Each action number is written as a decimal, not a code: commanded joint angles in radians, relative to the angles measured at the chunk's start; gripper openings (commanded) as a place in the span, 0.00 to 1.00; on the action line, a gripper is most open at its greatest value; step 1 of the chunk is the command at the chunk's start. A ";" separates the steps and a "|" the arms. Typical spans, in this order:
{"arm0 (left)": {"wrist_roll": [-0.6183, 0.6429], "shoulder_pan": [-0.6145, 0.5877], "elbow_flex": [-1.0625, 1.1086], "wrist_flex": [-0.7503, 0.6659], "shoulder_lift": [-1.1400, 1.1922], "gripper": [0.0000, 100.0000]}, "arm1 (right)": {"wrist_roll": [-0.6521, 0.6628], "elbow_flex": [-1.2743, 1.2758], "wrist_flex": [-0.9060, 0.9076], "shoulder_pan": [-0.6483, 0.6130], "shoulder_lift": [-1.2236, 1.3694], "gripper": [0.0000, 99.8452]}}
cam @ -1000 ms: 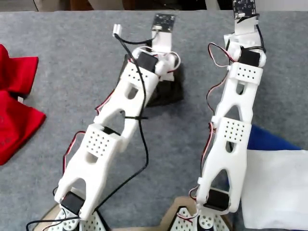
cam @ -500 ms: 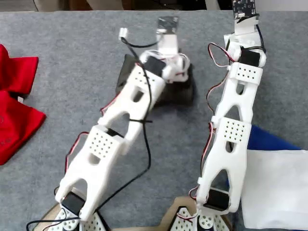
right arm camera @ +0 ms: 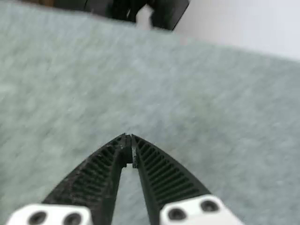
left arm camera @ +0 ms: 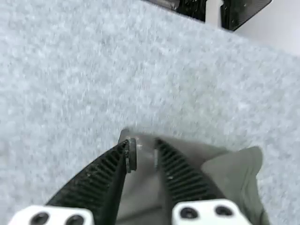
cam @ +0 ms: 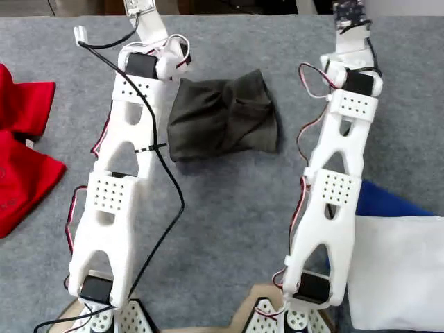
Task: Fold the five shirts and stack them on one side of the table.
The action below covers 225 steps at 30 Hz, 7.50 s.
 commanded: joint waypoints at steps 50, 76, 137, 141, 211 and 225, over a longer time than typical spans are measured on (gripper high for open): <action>0.098 -0.210 -0.164 0.035 0.222 0.02 | 0.221 0.699 0.667 -0.236 -0.567 0.01; 0.157 0.032 -0.219 0.230 0.193 0.02 | 0.192 0.871 0.660 -0.245 -0.664 0.01; -0.049 0.032 0.117 -0.161 0.160 0.02 | 0.169 1.310 0.117 -0.171 -0.662 0.01; -0.051 0.029 0.114 -0.267 0.226 0.02 | 0.169 1.311 0.118 -0.171 -0.661 0.01; -0.138 0.014 -0.368 0.491 0.128 0.02 | 0.195 -0.061 0.222 -0.243 -0.067 0.01; 0.005 -0.058 -0.104 -0.084 0.214 0.02 | 0.006 -0.048 0.666 -0.220 -0.266 0.01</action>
